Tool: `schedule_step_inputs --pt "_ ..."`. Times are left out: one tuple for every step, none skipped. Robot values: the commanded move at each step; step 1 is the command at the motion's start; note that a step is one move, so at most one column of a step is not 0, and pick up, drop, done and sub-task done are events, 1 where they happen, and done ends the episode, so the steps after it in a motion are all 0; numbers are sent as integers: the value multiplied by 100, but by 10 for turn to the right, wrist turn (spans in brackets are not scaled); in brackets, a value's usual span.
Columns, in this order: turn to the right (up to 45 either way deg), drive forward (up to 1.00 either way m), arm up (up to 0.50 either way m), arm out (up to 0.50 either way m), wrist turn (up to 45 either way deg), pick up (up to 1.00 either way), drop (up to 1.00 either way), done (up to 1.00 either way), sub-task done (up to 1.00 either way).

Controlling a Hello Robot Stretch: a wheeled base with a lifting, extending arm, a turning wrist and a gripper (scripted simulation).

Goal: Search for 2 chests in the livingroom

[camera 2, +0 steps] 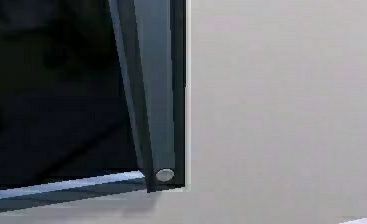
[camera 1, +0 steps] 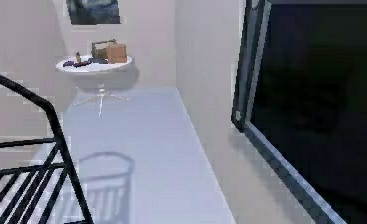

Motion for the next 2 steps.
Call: schedule_step_inputs --pt "0 90 0 0 0 0 0 0 0" --pt "-150 0 0 0 0 0 0 0 0"
